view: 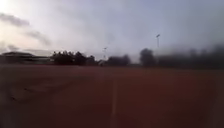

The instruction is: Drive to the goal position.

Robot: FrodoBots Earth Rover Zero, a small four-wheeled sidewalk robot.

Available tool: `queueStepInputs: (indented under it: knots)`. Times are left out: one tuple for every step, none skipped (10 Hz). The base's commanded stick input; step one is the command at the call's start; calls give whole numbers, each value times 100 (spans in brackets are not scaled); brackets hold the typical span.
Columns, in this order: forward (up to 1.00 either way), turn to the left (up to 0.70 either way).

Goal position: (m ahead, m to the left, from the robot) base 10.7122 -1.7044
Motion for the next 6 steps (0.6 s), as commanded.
queueStepInputs:
  knots:
    - [70, 0]
    - [70, 0]
    - [70, 0]
    - [70, 0]
    - [70, 0]
    - [70, 0]
